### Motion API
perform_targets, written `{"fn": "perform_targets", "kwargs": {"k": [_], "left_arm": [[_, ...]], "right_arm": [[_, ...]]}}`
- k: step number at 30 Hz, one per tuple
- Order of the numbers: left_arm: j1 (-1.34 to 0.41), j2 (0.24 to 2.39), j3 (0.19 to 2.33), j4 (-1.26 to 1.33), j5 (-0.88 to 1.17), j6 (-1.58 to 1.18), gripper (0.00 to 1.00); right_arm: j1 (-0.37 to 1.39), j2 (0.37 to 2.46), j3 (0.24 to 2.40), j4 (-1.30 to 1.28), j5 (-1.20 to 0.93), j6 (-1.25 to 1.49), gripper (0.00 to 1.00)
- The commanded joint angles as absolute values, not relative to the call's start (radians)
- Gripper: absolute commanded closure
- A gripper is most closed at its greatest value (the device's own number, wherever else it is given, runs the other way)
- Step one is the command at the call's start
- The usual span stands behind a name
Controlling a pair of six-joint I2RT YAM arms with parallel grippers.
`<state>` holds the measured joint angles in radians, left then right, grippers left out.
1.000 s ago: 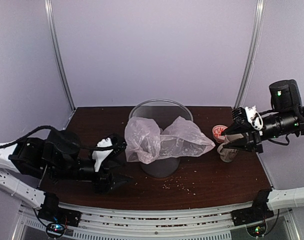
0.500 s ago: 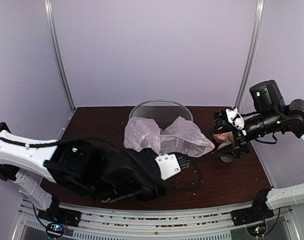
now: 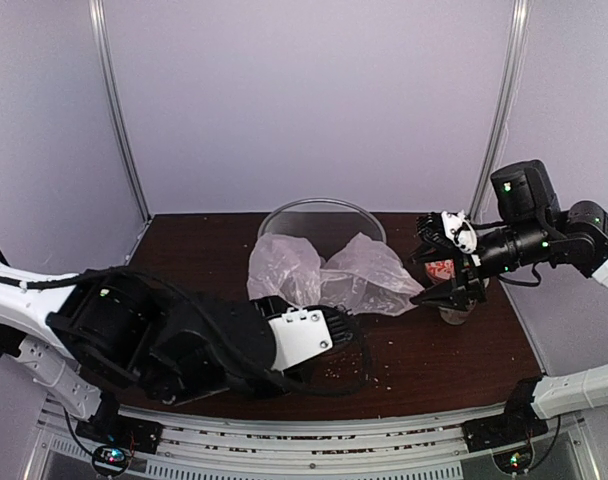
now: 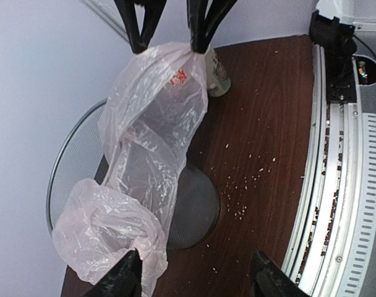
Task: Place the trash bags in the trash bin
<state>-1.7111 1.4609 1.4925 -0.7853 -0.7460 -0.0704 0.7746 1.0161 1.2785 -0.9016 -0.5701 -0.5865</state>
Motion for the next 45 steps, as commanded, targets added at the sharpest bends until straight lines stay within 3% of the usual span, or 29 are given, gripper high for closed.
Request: {"fn": "perform_targets", "kwargs": {"k": [1,5,12,24,29,38,45], "left_arm": [[-1.716,1.376,1.469,-0.678,-0.742,-0.015,0.33],[-1.704,1.369,1.46,-0.707,-0.881,-0.047,0.22],[-1.675,1.427,1.446,-0.728,-0.797,-0.093,0.22],[-1.577,1.596,1.495,-0.783,-0.926,-0.14,0.42],[-1.564,1.605,1.495,-0.754,-0.911,-0.138,0.52],[-1.523,1.473,1.398,-0.635,-0.864,-0.173,0.65],[-1.481,1.345,1.26,-0.504,-0.835,-0.177,0.8]], "right_arm": [[0.783,1.014,1.252,-0.855,-0.577,-0.56,0.32],[0.787,1.017,1.247,-0.86,-0.558,-0.549,0.33],[0.79,0.995,1.247,-0.892,-0.532,-0.546,0.33],[0.79,1.018,1.217,-0.837,-0.491,-0.455,0.39],[0.79,1.046,1.217,-0.82,-0.492,-0.425,0.48],[0.79,1.056,1.209,-0.757,-0.468,-0.391,0.53],[0.788,1.097,1.243,-0.739,-0.449,-0.36,0.7]]}}
